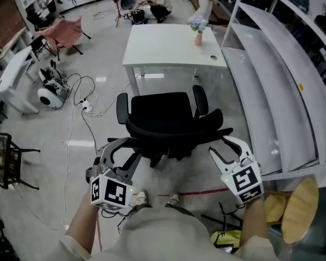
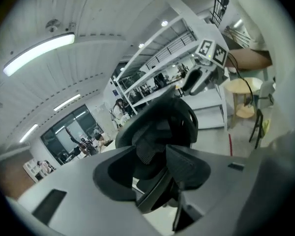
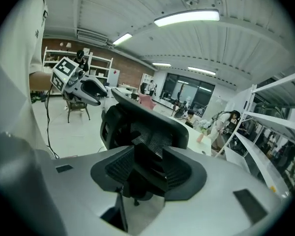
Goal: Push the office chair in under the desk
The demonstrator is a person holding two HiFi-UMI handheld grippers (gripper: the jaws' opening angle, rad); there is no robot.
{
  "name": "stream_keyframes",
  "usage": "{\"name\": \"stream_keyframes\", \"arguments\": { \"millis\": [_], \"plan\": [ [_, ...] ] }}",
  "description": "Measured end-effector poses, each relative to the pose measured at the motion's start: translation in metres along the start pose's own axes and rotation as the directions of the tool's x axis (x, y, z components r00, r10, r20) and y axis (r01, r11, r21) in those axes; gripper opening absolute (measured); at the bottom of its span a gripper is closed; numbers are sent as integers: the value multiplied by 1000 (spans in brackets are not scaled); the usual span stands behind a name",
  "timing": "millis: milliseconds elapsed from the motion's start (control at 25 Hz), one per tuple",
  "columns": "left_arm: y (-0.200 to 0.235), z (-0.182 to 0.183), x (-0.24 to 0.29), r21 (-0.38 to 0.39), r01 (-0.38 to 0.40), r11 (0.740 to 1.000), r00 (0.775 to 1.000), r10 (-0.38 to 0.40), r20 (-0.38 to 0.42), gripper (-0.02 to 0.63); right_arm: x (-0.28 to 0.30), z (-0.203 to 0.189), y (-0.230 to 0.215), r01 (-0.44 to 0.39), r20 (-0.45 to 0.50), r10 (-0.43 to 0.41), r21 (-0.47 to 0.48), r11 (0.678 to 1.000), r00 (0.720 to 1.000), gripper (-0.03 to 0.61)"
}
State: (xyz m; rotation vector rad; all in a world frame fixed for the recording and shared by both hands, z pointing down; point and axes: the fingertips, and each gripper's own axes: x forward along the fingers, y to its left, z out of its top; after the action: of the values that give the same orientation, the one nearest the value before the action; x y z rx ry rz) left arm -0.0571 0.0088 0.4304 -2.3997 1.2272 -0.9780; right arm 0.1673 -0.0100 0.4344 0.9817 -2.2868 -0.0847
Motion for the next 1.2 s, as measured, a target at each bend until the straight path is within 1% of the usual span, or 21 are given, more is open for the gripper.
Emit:
{"name": "stream_keyframes", "arguments": {
  "millis": [80, 160, 280, 360, 440, 560, 640, 760, 800, 920, 1000, 1080, 1200],
  "plan": [
    [-4, -15, 8, 53, 22, 998, 998, -18, -62, 206, 8, -6, -2, -26, -12, 26, -21, 999, 1000, 189],
    [-10, -29, 15, 72, 72, 995, 991, -63, -121, 223, 16, -12, -4, -58, -29, 57, -41, 997, 998, 197],
    [-23, -48, 26, 126, 156, 980, 970, -128, -206, 247, 30, -23, 0, -127, -69, 123, -69, 989, 990, 202],
    [-30, -56, 34, 166, 195, 967, 958, -152, -242, 250, 39, -32, 5, -181, -100, 173, -77, 980, 980, 207],
    [-35, -59, 42, 171, 217, 961, 952, -170, -253, 252, 46, -40, 9, -215, -129, 202, -97, 972, 971, 215],
    [-39, -62, 51, 165, 238, 957, 946, -190, -262, 250, 56, -49, 11, -244, -162, 223, -128, 961, 961, 222],
    [-43, -67, 57, 166, 274, 947, 933, -220, -286, 250, 63, -56, 14, -266, -183, 240, -138, 954, 953, 227],
    [-48, -72, 66, 166, 320, 933, 912, -255, -322, 250, 71, -68, 16, -308, -239, 266, -160, 938, 934, 230],
    [-49, -75, 69, 169, 327, 930, 907, -258, -333, 250, 73, -71, 16, -317, -252, 269, -172, 933, 929, 239],
    [-46, -85, 76, 177, 337, 925, 894, -255, -367, 239, 82, -76, 14, -325, -288, 257, -217, 921, 922, 239],
    [-44, -90, 79, 197, 333, 922, 893, -242, -378, 231, 86, -79, 12, -328, -316, 244, -250, 911, 917, 241],
    [-41, -90, 81, 212, 328, 921, 897, -233, -376, 198, 90, -83, 9, -334, -339, 237, -266, 904, 911, 244],
    [-41, -90, 83, 213, 329, 920, 899, -237, -369, 189, 94, -85, 6, -329, -340, 231, -267, 906, 911, 228]
  ]
}}
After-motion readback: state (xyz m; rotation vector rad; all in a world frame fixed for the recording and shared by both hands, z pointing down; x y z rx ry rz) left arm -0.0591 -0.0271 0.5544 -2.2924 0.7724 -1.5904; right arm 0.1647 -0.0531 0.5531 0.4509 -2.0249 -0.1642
